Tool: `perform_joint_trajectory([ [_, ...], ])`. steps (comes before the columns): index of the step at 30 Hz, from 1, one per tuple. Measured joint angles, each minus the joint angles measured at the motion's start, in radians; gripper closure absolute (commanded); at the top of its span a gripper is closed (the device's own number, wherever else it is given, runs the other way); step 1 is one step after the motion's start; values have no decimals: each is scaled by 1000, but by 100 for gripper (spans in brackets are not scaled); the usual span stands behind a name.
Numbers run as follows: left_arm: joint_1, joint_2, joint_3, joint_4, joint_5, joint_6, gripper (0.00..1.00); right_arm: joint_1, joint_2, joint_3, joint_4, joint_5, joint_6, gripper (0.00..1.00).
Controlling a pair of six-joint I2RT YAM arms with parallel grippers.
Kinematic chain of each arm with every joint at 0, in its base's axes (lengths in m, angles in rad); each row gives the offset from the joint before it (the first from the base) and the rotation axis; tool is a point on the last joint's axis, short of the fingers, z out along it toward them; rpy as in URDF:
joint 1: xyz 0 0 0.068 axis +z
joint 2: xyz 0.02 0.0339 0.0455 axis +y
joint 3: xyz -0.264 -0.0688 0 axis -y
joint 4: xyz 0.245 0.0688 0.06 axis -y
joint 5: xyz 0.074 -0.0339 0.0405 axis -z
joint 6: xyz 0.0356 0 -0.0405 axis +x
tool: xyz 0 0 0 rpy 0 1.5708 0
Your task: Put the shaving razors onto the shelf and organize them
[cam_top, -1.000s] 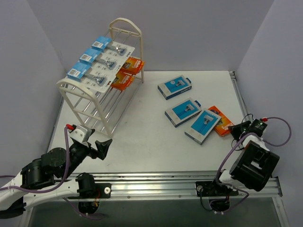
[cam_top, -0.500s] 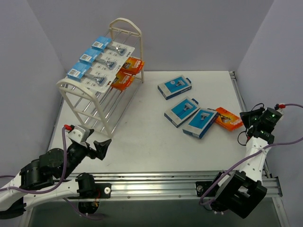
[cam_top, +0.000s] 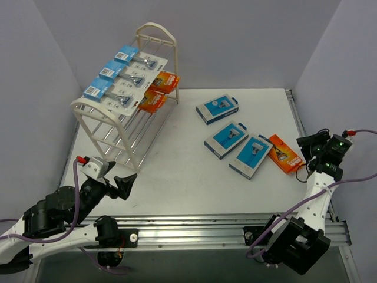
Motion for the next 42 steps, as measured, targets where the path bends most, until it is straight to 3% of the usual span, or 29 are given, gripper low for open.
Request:
perform_joint_trajectory([
  [9,0,-3,0,0,3,0,6,-1,81,-192,30,42,-12,44],
  [21,0,11,0,0,3,0,6,-1,173,-200,102,171,-71,32],
  [42,0,38,0,0,-6,0,6,-2,369,-267,339,228,-102,29],
])
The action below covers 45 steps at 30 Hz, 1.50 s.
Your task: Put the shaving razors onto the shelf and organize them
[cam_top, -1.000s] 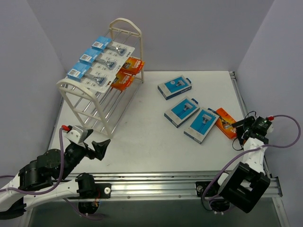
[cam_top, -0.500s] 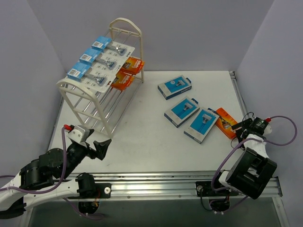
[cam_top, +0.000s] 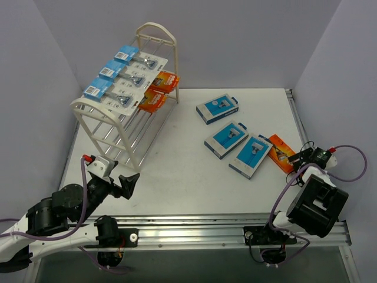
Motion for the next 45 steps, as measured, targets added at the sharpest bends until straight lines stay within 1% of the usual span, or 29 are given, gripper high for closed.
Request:
perform_joint_trajectory([
  [7,0,15,0,0,-3,0,6,0,48,-3,111,-9,8,29],
  [13,0,27,0,0,-7,0,6,0,65,-9,158,-18,15,33],
  [20,6,30,0,0,-7,0,6,2,66,-28,192,-36,16,41],
  [25,6,30,-1,0,-7,0,6,14,67,-46,222,-45,22,48],
  [28,7,30,-2,0,-7,0,6,15,80,-50,247,-56,30,56],
  [29,7,30,-2,0,-7,0,6,15,85,-50,253,-60,33,62],
  [30,7,30,-2,0,-7,0,6,15,90,-50,259,-63,34,66],
  [31,8,30,-2,0,-7,0,6,15,96,-51,263,-68,41,74],
  [34,8,30,-2,0,-7,0,6,14,104,-51,278,-86,56,87],
  [35,8,30,-2,0,-7,0,6,14,105,-51,281,-94,61,95],
  [36,8,30,-2,0,-7,0,6,14,105,-51,281,-101,66,99],
  [37,9,30,-2,0,-7,0,6,14,105,-51,281,-110,72,100],
  [41,10,30,-2,0,-6,0,6,14,97,-50,269,-126,85,100],
  [45,11,30,-2,0,-6,0,6,16,56,-42,192,-138,98,100],
])
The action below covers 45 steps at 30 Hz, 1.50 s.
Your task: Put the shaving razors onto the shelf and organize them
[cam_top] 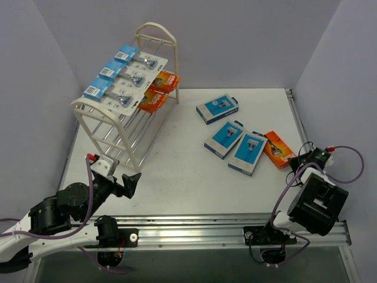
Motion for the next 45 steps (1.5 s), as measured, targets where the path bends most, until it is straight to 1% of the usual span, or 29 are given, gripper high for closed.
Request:
perform_joint_trajectory([
  [7,0,-5,0,0,1,0,6,7,-167,76,-182,-8,14,100],
  [13,0,-21,0,0,2,0,6,10,-300,130,-260,-8,46,100],
  [21,1,-29,0,0,10,0,6,14,-384,217,-354,-23,69,100],
  [25,1,-32,0,0,11,0,6,46,-411,268,-388,-23,69,100],
  [29,1,-38,0,0,11,0,6,130,-435,288,-394,-23,77,100],
  [37,1,-56,0,0,11,0,6,354,-440,288,-405,2,129,100],
  [43,5,-63,0,0,11,0,6,539,-440,288,-385,48,188,100],
  [45,8,-66,0,0,11,0,6,621,-440,288,-369,74,212,100],
])
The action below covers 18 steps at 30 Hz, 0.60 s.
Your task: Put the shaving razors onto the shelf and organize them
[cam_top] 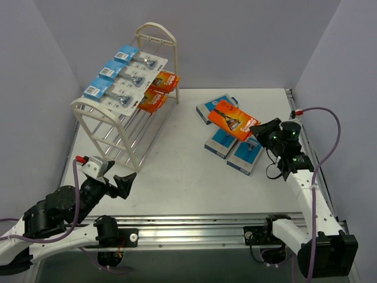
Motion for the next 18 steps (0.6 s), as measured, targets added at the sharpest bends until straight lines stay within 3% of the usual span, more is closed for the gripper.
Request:
perform_joint_trajectory([
  [10,4,-51,0,3,-5,0,6,356,97,-6,139,134,109,100],
  [18,8,-61,0,6,-6,0,6,519,228,-5,219,201,160,100],
])
